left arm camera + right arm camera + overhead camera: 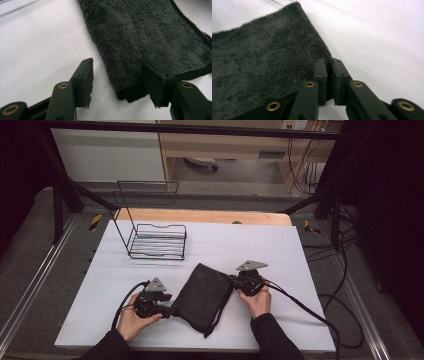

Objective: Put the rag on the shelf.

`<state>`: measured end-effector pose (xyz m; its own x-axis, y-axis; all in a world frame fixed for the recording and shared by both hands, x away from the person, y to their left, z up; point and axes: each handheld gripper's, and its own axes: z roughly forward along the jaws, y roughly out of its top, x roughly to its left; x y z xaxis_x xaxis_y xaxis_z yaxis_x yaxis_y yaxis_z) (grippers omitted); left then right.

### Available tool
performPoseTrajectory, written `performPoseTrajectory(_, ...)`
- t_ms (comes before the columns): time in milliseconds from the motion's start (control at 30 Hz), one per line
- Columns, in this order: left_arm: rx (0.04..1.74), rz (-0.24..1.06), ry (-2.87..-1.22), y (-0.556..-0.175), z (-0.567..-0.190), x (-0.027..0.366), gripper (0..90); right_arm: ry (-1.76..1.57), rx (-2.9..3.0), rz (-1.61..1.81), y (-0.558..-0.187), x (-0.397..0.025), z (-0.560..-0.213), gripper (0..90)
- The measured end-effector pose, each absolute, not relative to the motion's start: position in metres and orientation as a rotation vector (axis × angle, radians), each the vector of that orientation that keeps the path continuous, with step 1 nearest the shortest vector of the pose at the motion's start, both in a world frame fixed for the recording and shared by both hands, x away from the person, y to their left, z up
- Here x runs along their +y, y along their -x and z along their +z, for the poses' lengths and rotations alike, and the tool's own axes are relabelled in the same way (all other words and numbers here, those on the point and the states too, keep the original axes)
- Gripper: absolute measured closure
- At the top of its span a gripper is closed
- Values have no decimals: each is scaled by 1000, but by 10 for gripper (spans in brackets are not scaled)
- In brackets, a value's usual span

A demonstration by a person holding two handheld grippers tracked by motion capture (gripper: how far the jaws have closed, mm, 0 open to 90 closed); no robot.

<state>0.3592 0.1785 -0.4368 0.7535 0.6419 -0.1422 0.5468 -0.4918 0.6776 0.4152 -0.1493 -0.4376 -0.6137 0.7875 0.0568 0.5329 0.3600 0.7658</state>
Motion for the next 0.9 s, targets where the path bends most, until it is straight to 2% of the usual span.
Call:
performPoseTrajectory(133,898,169,-2221,-357,-440,176,468,-1186,2305,1096,-415,-151,-436,840)
performPoseTrajectory(167,900,162,-2222,-356,-441,176,495,-1189,2316,1070,-415,-150,-439,742)
performPoseTrajectory(233,906,140,-2215,-357,-443,176,523,-1204,2310,1069,-414,-151,-441,665)
performPoseTrajectory(267,912,128,-2210,-357,-444,176,523,-1204,2310,1069,-414,-151,-441,665)
performPoseTrajectory(300,917,115,-2208,-357,-444,176,555,-1247,2310,1075,-415,-153,-443,577)
performPoseTrajectory(333,922,102,-2203,-357,-445,176,574,-1260,2310,1081,-415,-154,-445,565)
performPoseTrajectory(600,988,43,-2182,-356,-445,173,672,-1342,2314,1109,-418,-153,-452,601)
performPoseTrajectory(633,994,39,-2183,-356,-444,173,709,-1361,2331,1135,-419,-153,-452,693)
performPoseTrajectory(667,997,35,-2182,-356,-444,173,709,-1361,2331,1135,-419,-153,-452,693)
performPoseTrajectory(700,999,34,-2185,-356,-443,173,751,-1380,2343,1155,-420,-152,-452,748)
performPoseTrajectory(900,1009,47,-2189,-352,-439,171,809,-1325,2362,1164,-424,-151,-448,782)
